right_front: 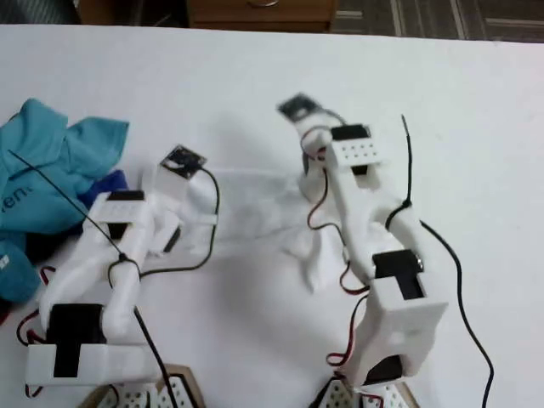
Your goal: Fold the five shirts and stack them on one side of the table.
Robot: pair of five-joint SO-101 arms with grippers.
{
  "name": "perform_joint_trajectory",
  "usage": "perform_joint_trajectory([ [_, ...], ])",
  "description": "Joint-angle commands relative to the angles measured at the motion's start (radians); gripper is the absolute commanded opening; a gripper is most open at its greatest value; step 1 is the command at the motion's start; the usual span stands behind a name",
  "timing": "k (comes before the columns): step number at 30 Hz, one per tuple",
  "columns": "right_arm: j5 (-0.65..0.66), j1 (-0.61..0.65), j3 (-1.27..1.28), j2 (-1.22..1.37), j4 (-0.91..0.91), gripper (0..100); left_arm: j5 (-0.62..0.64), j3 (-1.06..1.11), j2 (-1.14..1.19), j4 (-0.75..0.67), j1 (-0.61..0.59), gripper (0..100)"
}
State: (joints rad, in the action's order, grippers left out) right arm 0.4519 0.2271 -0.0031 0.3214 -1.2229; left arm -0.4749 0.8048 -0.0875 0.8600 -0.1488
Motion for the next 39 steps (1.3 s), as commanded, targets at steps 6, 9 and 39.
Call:
perform_joint_trajectory([
  [6, -0.058, 0.005, -0.127, -0.005, 0.039, 1.9, 0.009, 0.001, -0.015, -0.018, 0.009, 3],
  [9, -0.055, 0.007, -0.144, -0.016, -0.015, 1.9, 0.009, 0.001, -0.015, -0.018, 0.009, 3],
  [39, -0.063, 0.272, -0.21, 0.179, -0.084, 1.9, 0.054, 0.001, -0.015, -0.018, 0.005, 3],
])
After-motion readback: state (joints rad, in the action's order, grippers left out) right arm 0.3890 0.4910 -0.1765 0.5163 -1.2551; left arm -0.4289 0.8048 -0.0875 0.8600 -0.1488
